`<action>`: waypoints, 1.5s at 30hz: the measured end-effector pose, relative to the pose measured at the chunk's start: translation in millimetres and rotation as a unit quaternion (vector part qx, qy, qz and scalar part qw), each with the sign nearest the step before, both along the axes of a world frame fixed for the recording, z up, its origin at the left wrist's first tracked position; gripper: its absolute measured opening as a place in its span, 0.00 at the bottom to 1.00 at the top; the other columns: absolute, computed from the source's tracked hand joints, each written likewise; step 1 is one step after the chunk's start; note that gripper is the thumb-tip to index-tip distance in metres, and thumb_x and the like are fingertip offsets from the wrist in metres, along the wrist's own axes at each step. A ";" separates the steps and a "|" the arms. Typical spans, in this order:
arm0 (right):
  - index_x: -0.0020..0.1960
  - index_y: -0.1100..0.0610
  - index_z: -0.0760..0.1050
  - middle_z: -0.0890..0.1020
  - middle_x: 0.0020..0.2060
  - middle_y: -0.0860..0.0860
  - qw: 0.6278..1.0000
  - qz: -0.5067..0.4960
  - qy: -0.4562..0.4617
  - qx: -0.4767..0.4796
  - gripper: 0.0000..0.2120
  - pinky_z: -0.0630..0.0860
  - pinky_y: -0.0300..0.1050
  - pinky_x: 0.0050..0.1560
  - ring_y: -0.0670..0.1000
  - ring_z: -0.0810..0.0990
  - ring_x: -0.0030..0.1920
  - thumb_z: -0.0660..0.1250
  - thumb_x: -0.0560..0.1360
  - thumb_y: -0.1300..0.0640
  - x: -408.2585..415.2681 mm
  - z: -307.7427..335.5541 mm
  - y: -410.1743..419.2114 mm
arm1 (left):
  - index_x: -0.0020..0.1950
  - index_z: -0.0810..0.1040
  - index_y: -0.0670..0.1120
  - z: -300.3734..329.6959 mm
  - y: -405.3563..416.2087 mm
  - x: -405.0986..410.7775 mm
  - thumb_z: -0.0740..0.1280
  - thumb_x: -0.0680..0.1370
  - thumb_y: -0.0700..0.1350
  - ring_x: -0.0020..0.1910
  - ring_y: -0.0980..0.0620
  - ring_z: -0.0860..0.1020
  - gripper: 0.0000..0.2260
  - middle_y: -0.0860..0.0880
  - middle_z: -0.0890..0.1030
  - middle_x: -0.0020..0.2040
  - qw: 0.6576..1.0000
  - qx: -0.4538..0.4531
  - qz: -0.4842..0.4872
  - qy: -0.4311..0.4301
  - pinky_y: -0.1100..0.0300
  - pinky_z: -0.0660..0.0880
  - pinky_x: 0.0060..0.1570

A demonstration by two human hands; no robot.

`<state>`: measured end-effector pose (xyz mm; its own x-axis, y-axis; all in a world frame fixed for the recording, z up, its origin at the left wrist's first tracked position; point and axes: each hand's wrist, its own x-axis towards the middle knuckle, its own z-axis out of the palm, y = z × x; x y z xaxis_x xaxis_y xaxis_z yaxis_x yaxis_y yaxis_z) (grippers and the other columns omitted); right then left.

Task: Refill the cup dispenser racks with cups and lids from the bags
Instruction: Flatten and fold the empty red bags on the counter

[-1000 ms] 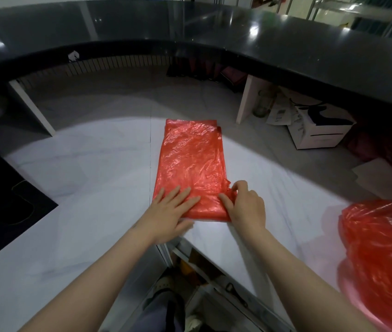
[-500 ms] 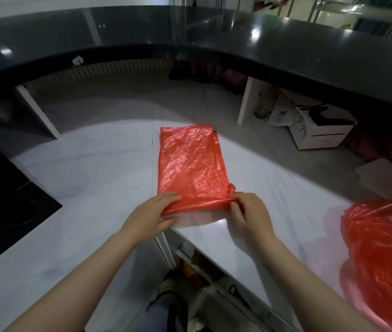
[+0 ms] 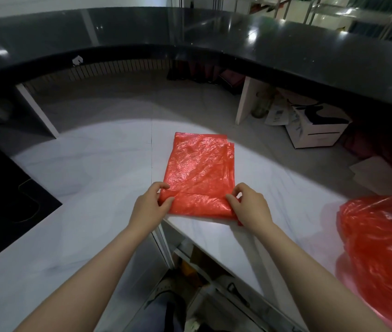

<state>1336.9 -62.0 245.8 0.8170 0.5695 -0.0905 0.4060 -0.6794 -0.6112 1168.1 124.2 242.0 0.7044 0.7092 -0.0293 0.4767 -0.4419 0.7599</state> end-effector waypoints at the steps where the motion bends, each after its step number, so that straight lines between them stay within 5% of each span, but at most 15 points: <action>1: 0.42 0.49 0.69 0.81 0.32 0.48 1.000 -0.007 0.006 -0.016 0.10 0.78 0.50 0.40 0.51 0.80 0.28 0.63 0.76 0.44 1.1 2.6 3.1 | 0.62 0.71 0.54 -0.4 -1.5 1.1 0.68 0.77 0.49 0.42 0.54 0.78 0.14 0.50 0.81 0.51 1.000 0.016 -0.003 0.016 0.70 0.69 0.36; 5: 0.43 0.50 0.71 0.81 0.38 0.49 0.997 -0.016 -0.005 -0.082 0.10 0.79 0.50 0.42 0.55 0.81 0.35 0.63 0.75 0.44 0.6 7.0 10.9 | 0.70 0.70 0.49 1.5 -8.4 3.9 0.68 0.75 0.43 0.62 0.41 0.73 0.23 0.42 0.72 0.66 0.969 0.223 -0.094 0.040 0.48 0.74 0.58; 7: 0.40 0.51 0.71 0.80 0.35 0.49 0.995 -0.025 -0.016 -0.092 0.12 0.78 0.49 0.40 0.54 0.81 0.35 0.64 0.75 0.44 -0.2 6.4 11.6 | 0.70 0.71 0.49 2.4 -7.7 8.5 0.68 0.75 0.42 0.71 0.39 0.66 0.24 0.42 0.68 0.72 0.931 0.295 -0.213 0.035 0.39 0.64 0.69; 9: 0.36 0.52 0.71 0.79 0.32 0.49 0.996 -0.035 -0.031 -0.072 0.16 0.75 0.47 0.37 0.53 0.79 0.34 0.63 0.76 0.42 0.7 4.0 9.3 | 0.74 0.64 0.55 -0.7 -6.2 12.5 0.62 0.79 0.51 0.76 0.47 0.57 0.23 0.51 0.62 0.76 0.907 0.267 -0.309 0.103 0.47 0.46 0.74; 12: 0.36 0.54 0.76 0.78 0.39 0.53 0.998 -0.040 -0.023 0.049 0.20 0.69 0.43 0.38 0.48 0.76 0.37 0.59 0.77 0.42 2.9 0.2 -2.3 | 0.76 0.58 0.59 -12.1 -1.1 13.3 0.58 0.79 0.61 0.77 0.52 0.52 0.26 0.56 0.58 0.77 0.903 0.229 -0.327 0.158 0.54 0.40 0.72; 14: 0.59 0.54 0.77 0.75 0.57 0.50 0.992 -0.002 -0.021 0.125 0.17 0.68 0.35 0.51 0.44 0.74 0.52 0.64 0.76 0.44 1.7 0.7 -18.6 | 0.75 0.59 0.60 -15.1 -0.3 12.8 0.58 0.79 0.62 0.77 0.53 0.53 0.26 0.56 0.58 0.77 0.909 0.226 -0.320 0.141 0.54 0.41 0.73; 17: 0.69 0.52 0.71 0.71 0.67 0.48 0.975 0.148 -0.141 0.090 0.35 0.62 0.43 0.66 0.46 0.67 0.65 0.74 0.65 0.43 -1.2 -7.2 -45.0 | 0.75 0.60 0.60 -15.8 -0.2 13.7 0.59 0.78 0.61 0.76 0.54 0.54 0.25 0.57 0.60 0.76 0.916 0.218 -0.314 0.124 0.53 0.44 0.74; 19: 0.68 0.48 0.71 0.71 0.68 0.44 0.964 0.170 -0.194 0.062 0.34 0.62 0.43 0.67 0.44 0.67 0.66 0.73 0.64 0.43 -6.1 -13.5 -51.6 | 0.75 0.61 0.59 -14.2 -1.0 14.1 0.60 0.78 0.60 0.76 0.54 0.55 0.25 0.57 0.61 0.76 0.919 0.212 -0.310 0.120 0.53 0.46 0.74; 24: 0.55 0.50 0.79 0.81 0.50 0.44 0.972 0.114 -0.189 0.076 0.17 0.69 0.39 0.54 0.49 0.75 0.54 0.72 0.67 0.57 -7.0 -16.4 -33.9 | 0.74 0.62 0.57 -6.4 -0.8 14.5 0.65 0.76 0.58 0.73 0.54 0.62 0.27 0.55 0.66 0.74 0.925 0.197 -0.309 0.103 0.56 0.56 0.72; 29: 0.41 0.51 0.79 0.76 0.43 0.40 0.987 0.096 -0.079 0.105 0.01 0.64 0.30 0.46 0.45 0.73 0.48 0.70 0.70 0.56 4.8 -4.8 -23.7 | 0.59 0.75 0.51 2.9 6.7 6.8 0.70 0.71 0.44 0.54 0.55 0.75 0.17 0.55 0.75 0.59 0.958 0.154 -0.239 0.032 0.64 0.71 0.50; 34: 0.44 0.43 0.71 0.80 0.28 0.45 0.973 -0.068 0.108 0.191 0.09 0.72 0.37 0.29 0.43 0.77 0.26 0.71 0.72 0.52 5.3 -0.3 -20.5 | 0.45 0.74 0.61 1.5 12.5 -3.1 0.71 0.75 0.46 0.39 0.64 0.77 0.09 0.61 0.79 0.41 0.997 0.012 -0.076 -0.025 0.72 0.68 0.36; 37: 0.45 0.45 0.67 0.78 0.27 0.47 0.991 -0.073 0.029 0.106 0.11 0.74 0.44 0.31 0.45 0.78 0.28 0.69 0.72 0.48 3.4 -1.1 -15.5 | 0.56 0.72 0.58 0.4 10.0 2.7 0.70 0.76 0.48 0.42 0.60 0.78 0.11 0.61 0.78 0.45 0.999 0.002 -0.045 -0.016 0.71 0.68 0.37; 40: 0.48 0.46 0.68 0.76 0.43 0.45 0.996 -0.070 -0.055 0.031 0.13 0.71 0.46 0.38 0.48 0.77 0.40 0.69 0.71 0.45 1.9 -5.4 -14.4 | 0.68 0.67 0.59 -0.2 8.1 6.8 0.70 0.75 0.48 0.46 0.58 0.76 0.23 0.58 0.75 0.53 0.998 0.046 -0.045 0.024 0.67 0.70 0.43; 43: 0.61 0.49 0.68 0.70 0.57 0.48 0.994 -0.080 -0.066 0.045 0.24 0.73 0.46 0.47 0.50 0.74 0.52 0.72 0.70 0.44 3.1 -7.1 -17.1 | 0.71 0.66 0.60 -3.3 7.3 8.5 0.67 0.78 0.47 0.56 0.52 0.76 0.24 0.54 0.67 0.68 0.987 0.105 -0.103 0.059 0.63 0.71 0.52; 45: 0.67 0.52 0.69 0.69 0.64 0.54 0.982 -0.039 -0.166 0.086 0.30 0.72 0.53 0.59 0.55 0.69 0.61 0.73 0.69 0.45 -0.1 -8.2 -22.5 | 0.70 0.70 0.61 -4.2 8.2 10.6 0.64 0.79 0.46 0.61 0.50 0.74 0.20 0.54 0.62 0.73 0.977 0.135 -0.141 0.081 0.60 0.72 0.56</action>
<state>1336.8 -84.5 237.6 0.8266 0.4884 0.2797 0.5534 -0.6145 -0.5623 1178.8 132.4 237.8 0.8749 0.4843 0.0052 0.4106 -0.7474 0.5224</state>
